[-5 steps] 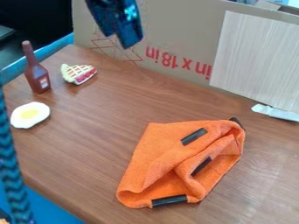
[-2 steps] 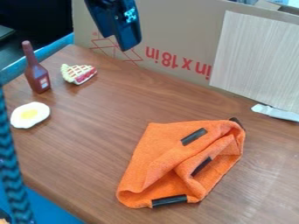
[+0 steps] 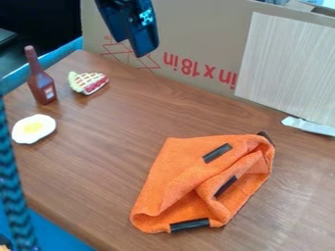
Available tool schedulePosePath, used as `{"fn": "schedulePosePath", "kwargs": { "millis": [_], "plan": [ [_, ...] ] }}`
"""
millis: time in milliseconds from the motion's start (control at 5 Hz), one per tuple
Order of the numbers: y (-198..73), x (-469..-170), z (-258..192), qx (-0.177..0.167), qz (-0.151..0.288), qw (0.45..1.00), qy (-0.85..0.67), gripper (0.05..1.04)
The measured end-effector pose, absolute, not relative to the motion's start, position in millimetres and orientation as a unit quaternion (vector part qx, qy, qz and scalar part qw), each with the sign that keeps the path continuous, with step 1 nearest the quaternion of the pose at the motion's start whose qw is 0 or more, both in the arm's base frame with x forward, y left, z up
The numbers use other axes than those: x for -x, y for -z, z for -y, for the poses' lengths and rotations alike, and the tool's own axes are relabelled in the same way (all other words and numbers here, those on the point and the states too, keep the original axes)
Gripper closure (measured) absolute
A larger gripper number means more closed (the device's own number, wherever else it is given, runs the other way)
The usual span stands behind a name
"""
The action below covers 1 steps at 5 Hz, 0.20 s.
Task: Fold the cloth from left bottom to right top
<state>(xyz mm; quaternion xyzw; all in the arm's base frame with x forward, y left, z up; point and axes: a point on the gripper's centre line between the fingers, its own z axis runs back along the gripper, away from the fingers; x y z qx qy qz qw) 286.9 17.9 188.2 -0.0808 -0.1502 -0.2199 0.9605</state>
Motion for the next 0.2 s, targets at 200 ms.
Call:
{"fn": "schedulePosePath", "kwargs": {
  "millis": [200],
  "plan": [
    [-188.2, -286.8, -18.4, 0.081, 0.15, 0.961, 0.219, 0.083]
  ]
}}
